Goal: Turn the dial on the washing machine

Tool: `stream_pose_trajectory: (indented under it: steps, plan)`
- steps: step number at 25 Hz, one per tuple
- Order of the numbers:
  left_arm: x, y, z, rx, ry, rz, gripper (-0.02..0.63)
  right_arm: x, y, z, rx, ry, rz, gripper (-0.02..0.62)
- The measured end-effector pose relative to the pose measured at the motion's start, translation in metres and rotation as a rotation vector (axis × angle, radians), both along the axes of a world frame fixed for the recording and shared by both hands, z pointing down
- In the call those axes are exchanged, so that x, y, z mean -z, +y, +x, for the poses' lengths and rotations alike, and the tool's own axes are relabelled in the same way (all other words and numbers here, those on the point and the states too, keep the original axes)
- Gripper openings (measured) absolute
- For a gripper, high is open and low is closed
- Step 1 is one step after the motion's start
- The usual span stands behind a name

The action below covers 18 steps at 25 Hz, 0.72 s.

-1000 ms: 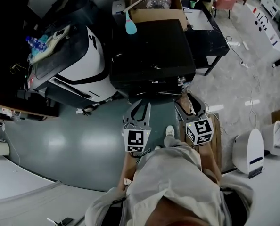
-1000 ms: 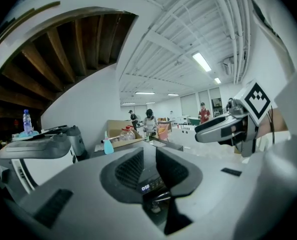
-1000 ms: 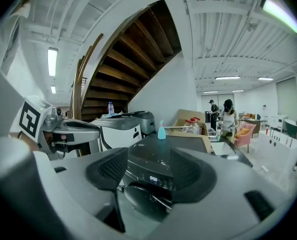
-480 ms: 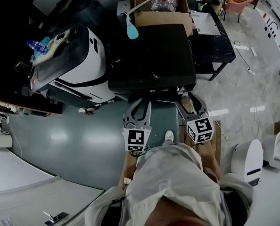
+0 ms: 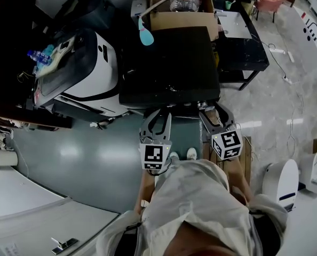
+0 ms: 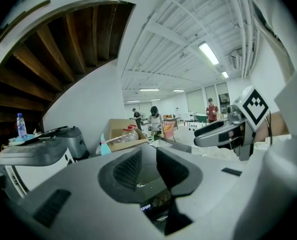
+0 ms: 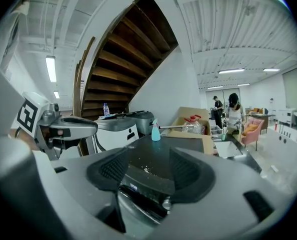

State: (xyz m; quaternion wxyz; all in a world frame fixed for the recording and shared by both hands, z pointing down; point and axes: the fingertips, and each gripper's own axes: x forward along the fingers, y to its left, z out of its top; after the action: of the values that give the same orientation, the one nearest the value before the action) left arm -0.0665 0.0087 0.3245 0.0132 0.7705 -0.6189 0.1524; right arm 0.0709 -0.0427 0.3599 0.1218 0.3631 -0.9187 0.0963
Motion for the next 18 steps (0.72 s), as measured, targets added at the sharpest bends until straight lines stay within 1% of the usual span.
stream_pose_trajectory:
  steps: [4, 8, 18]
  plan:
    - [-0.006, -0.01, 0.004, -0.015, 0.005, -0.013, 0.091, -0.008, -0.01, 0.001, -0.011, 0.008, -0.01, 0.255]
    - [-0.023, -0.015, 0.005, -0.035, 0.023, -0.049, 0.09, -0.022, -0.016, 0.003, -0.034, 0.03, -0.032, 0.253]
    - [-0.066, -0.045, 0.003, -0.137, 0.046, -0.117, 0.091, -0.069, -0.025, 0.008, -0.153, 0.095, -0.116, 0.249]
